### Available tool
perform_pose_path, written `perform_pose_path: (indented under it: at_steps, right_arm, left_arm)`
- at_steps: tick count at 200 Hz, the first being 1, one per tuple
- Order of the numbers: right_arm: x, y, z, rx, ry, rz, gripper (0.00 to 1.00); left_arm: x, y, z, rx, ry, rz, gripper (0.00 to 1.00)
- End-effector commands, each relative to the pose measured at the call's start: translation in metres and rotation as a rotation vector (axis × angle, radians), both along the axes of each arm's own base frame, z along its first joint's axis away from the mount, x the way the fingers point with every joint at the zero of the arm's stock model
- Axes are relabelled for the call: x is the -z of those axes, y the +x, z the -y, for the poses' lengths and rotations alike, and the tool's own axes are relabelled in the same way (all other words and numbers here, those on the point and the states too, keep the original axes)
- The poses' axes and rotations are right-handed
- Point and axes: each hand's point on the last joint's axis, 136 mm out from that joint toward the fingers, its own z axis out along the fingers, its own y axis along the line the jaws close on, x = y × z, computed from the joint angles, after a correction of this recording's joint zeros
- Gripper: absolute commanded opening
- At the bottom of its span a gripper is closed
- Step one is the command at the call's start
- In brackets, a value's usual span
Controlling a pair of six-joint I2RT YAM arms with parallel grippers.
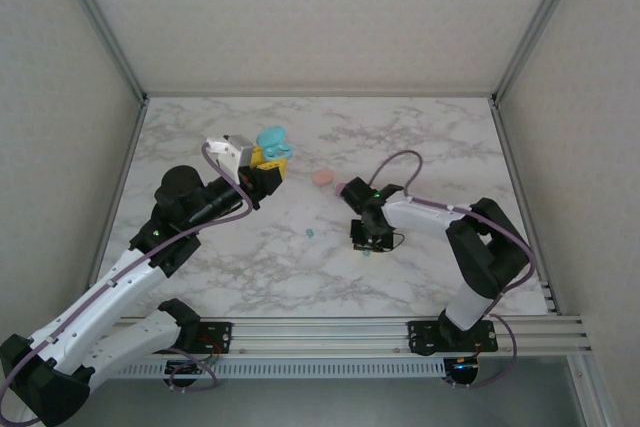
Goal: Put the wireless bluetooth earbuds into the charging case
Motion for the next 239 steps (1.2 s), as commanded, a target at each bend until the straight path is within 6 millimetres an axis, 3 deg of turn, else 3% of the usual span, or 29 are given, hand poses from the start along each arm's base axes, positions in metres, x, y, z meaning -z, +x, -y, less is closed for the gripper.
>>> perform_pose_path:
  at_steps: [1, 27, 100, 121, 179, 239]
  right_arm:
    - [0.0, 0.007, 0.006, 0.186, 0.071, 0.042, 0.25]
    - [-0.008, 0.004, 0.009, 0.189, 0.087, 0.047, 0.36]
    - [-0.008, -0.011, -0.014, 0.023, 0.114, -0.057, 0.4]
    - [-0.008, -0.012, -0.029, 0.004, 0.149, -0.077, 0.39]
    - [-0.025, 0.009, -0.067, -0.075, 0.251, -0.014, 0.4]
    - [-0.045, 0.026, -0.058, -0.146, 0.194, 0.063, 0.4]
  left_arm:
    - [-0.018, 0.0, -0.005, -0.019, -0.028, 0.033, 0.31]
    - [-0.017, 0.001, -0.005, -0.021, -0.028, 0.028, 0.31]
    - [-0.016, 0.006, 0.004, 0.003, -0.036, 0.011, 0.31]
    - [-0.017, 0.005, 0.002, -0.004, -0.036, 0.012, 0.31]
    - [-0.018, 0.005, -0.001, -0.017, -0.035, 0.015, 0.31]
    - [-0.015, 0.004, -0.004, -0.029, -0.03, 0.012, 0.31]
